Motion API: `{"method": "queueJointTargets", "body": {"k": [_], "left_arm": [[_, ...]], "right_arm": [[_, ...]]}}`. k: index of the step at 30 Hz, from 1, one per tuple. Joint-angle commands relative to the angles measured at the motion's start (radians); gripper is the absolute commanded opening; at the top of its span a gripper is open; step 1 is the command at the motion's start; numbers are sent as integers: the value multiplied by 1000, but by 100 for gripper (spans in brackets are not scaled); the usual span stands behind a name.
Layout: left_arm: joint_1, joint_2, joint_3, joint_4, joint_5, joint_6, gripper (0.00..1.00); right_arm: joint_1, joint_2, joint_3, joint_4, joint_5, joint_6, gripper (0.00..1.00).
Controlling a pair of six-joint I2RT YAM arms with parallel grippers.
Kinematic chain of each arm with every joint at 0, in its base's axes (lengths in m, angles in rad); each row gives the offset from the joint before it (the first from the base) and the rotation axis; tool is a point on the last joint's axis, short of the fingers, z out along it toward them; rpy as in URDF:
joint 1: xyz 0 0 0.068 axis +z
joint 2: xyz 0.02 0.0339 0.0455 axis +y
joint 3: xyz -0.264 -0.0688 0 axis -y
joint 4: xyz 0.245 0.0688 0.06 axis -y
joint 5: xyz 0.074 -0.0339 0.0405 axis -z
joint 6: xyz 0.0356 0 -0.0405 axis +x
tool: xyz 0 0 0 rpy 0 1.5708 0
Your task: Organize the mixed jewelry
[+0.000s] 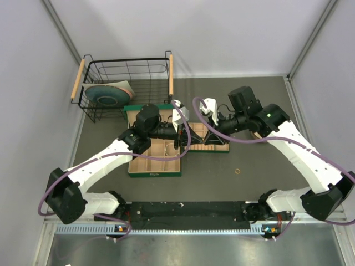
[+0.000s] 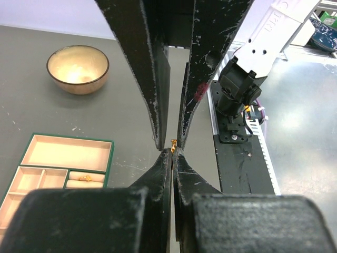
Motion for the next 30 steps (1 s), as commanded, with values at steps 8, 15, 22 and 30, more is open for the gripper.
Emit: {"method": "queueJointTargets", "body": {"k": [8,15,22,30], "left_arm": [[3,8,-22,67,28,-17,0],[5,15,-28,77,31,-23,0],[6,18,-36,99,25,-35,4],[114,-56,-59,105,-42,-64,38]], "right_arm": [[15,-3,67,24,-15,2,9],[13,2,72,26,-23,1,1],[13,5,69,24,-23,4,0],[15,0,47,39,136,43,0]]}}
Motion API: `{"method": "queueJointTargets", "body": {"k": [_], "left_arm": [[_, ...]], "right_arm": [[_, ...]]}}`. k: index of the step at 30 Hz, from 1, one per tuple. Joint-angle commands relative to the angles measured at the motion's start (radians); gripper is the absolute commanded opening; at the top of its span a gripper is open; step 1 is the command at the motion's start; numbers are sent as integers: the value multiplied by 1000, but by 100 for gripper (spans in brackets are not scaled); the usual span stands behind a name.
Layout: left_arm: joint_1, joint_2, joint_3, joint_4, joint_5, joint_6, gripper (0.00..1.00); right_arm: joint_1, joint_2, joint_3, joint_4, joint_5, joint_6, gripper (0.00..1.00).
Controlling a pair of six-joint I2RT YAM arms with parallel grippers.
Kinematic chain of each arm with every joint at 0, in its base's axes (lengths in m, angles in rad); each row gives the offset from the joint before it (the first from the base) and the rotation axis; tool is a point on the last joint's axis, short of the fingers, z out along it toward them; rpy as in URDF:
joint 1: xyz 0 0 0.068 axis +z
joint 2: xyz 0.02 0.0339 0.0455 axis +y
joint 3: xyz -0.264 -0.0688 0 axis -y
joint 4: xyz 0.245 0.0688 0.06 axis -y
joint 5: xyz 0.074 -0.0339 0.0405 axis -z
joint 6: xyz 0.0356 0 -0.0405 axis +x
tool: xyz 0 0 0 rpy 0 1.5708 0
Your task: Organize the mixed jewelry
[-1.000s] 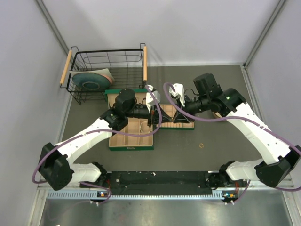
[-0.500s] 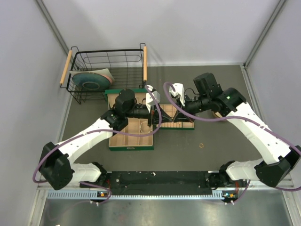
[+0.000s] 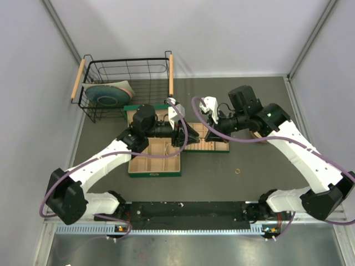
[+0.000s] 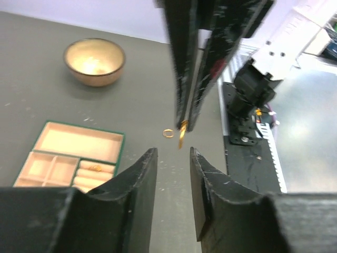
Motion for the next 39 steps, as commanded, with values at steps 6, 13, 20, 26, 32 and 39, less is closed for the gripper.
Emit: {"method": "queueJointTargets", "body": {"k": [6,13,20,26,32,39], "left_arm": [[231,-156,-31,-15,-93,5,54],[357,-223,47,-221,-207,26,52],[411,-248,130,-391,-397,-17,49],[434,-269,170,-471,-502,-21,47],[449,-283,183,-505,-548,-20,45],[452,-294,171,-514,-598,-27,42]], "right_arm": [[9,25,-2,106,240,143,0],[17,108,-138,322,479,373,0],[66,231,-175,407,757,594,0],[69,352,-173,418,783,750,0],[69,384,-195,444,803,827,0],[62,389,-232,447,857,876,0]]}}
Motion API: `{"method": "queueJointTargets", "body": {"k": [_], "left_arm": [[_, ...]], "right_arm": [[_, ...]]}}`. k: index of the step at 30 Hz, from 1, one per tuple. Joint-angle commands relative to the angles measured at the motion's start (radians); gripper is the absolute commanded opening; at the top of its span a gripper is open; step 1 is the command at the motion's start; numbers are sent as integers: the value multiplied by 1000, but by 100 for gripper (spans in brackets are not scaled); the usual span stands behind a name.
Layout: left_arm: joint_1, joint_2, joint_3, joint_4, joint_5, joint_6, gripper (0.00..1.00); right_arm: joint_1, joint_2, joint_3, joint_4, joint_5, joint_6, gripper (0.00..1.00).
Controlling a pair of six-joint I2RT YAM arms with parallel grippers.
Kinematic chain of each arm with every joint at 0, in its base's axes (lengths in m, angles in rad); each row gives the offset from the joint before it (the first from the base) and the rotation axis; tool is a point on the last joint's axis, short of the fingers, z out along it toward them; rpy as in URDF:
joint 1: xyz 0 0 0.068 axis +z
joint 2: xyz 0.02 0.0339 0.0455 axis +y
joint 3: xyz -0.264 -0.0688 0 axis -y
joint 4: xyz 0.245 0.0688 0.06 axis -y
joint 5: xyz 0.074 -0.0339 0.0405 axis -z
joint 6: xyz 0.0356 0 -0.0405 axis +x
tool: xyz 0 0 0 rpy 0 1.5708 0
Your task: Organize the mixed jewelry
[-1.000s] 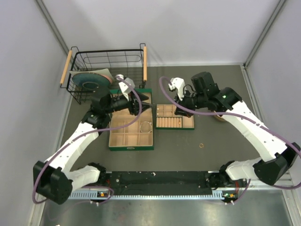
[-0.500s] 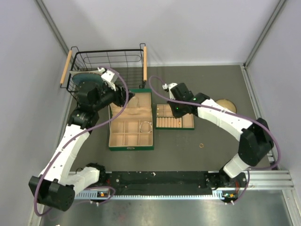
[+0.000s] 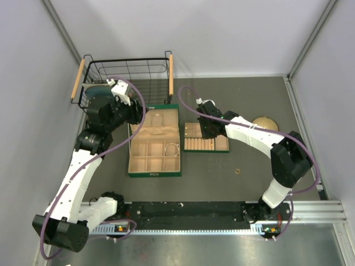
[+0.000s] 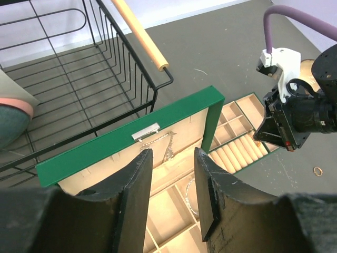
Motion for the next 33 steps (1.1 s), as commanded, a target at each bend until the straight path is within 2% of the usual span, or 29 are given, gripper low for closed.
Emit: {"method": "queueJointTargets", "body": {"k": [1,33], "left_arm": [[9,-26,27,7,-56,-20,42],[19,-10,5,4,-44,-35,39]], "right_arm": [[7,-2,-31,34,50,65,0],[-33,65,-75,45,34,111,0]]}}
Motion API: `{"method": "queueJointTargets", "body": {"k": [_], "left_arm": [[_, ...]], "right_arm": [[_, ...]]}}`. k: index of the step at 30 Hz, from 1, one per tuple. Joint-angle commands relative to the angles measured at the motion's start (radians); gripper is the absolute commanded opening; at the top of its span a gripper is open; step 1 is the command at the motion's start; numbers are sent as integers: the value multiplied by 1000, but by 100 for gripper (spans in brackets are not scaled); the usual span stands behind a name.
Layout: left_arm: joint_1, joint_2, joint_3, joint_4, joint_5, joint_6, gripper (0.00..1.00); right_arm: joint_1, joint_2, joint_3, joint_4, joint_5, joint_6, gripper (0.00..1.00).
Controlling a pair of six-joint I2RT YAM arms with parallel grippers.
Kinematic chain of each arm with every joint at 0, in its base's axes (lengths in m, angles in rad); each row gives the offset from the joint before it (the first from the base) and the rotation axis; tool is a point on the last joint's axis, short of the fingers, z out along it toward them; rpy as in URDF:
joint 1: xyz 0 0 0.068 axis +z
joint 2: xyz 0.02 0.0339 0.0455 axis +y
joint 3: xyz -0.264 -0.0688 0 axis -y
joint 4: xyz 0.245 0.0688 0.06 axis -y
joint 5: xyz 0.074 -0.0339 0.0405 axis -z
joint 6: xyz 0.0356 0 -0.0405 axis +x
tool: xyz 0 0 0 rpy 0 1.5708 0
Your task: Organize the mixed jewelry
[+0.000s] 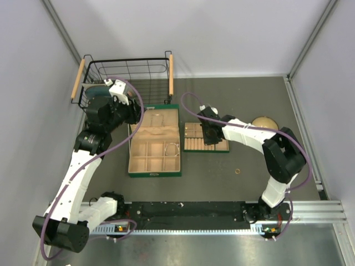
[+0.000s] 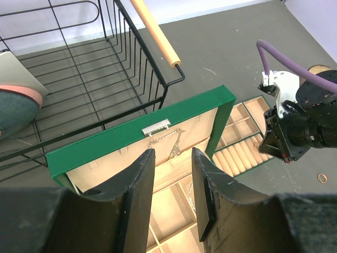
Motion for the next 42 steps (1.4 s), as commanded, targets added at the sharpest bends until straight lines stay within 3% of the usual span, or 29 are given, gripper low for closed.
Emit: {"method": "queueJointTargets", "body": {"k": [1,42], "left_arm": [[8,-5,5,27,9,-12,39],[8,5,-16,41,23,-9,37]], "right_arm": [[-17,3,2,29,13,9,0],[-27,127,50,19,-58,8,0]]}}
